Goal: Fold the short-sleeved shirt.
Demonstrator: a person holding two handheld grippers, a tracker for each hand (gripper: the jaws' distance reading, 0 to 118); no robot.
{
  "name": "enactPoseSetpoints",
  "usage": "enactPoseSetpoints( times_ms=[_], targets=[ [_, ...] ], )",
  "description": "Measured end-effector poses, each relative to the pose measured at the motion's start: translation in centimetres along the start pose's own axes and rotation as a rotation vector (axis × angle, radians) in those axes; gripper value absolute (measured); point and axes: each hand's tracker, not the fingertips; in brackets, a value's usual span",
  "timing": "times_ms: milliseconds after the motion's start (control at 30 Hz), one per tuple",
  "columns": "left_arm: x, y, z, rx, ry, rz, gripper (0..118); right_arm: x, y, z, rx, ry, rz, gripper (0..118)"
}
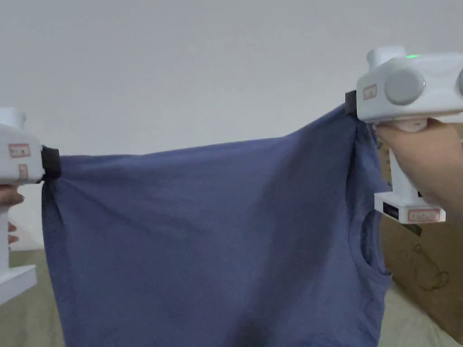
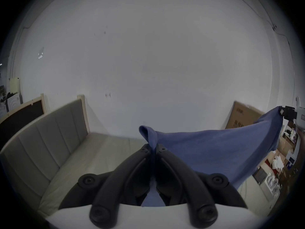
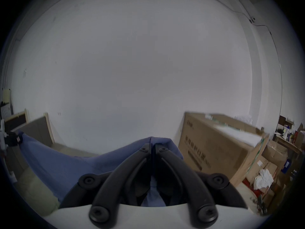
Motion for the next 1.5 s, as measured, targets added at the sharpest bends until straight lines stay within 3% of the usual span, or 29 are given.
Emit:
enactPoseSetpoints(
  times_ms=[233,433,467,567,667,933,1067,1200,1233,1267,1300,1400,1433,1467,1500],
  targets=[
    [-0.5,-19.3,0.1,-0.320,-0.055,-0.016,4,-0.7,-23.9,1.3,-0.359,0.102,-0.076,3],
    [-3.8,-34.7,8.6,-0.567,-0.099,0.081,4,1.9,-40.5,11.2,-0.695,0.168,-0.062,3],
    [-4.3,-36.1,10.4,-0.585,-0.119,0.070,4,2.6,-42.2,13.9,-0.711,0.179,-0.105,3],
    [-5.7,-38.4,16.5,-0.606,-0.112,0.093,4,5.4,-43.8,20.4,-0.733,0.181,-0.208,3],
    [-6.7,-38.9,21.7,-0.593,-0.125,0.102,4,7.9,-44.0,26.4,-0.728,0.194,-0.254,3],
    [-6.0,-40.6,30.5,-0.595,-0.144,0.059,4,10.4,-45.5,37.0,-0.756,0.217,-0.239,3],
    [-5.9,-41.9,32.4,-0.633,-0.146,0.040,4,11.3,-46.8,38.7,-0.844,0.181,-0.172,3],
    [-6.0,-43.0,33.1,-0.658,-0.155,0.014,4,11.6,-48.1,37.8,-0.901,0.172,-0.188,3],
    [-5.9,-43.2,33.2,-0.656,-0.157,0.015,7,11.5,-48.4,37.3,-0.912,0.171,-0.202,6],
    [-5.9,-43.2,33.3,-0.651,-0.158,0.013,21,11.5,-48.7,36.8,-0.915,0.162,-0.206,24],
    [-5.9,-43.1,33.4,-0.637,-0.159,0.012,41,11.3,-48.8,36.5,-0.921,0.151,-0.206,52],
    [-6.2,-42.2,34.4,-0.604,-0.154,0.023,69,10.9,-47.9,36.9,-0.877,0.118,-0.196,86],
    [-6.2,-41.7,34.9,-0.582,-0.151,0.030,97,10.8,-47.1,37.3,-0.831,0.139,-0.201,106],
    [-6.1,-41.2,35.4,-0.534,-0.145,0.037,118,10.6,-46.3,37.8,-0.784,0.154,-0.210,111],
    [-6.1,-40.3,36.3,-0.451,-0.158,0.071,116,10.2,-45.3,38.1,-0.742,0.152,-0.219,111]
  ],
)
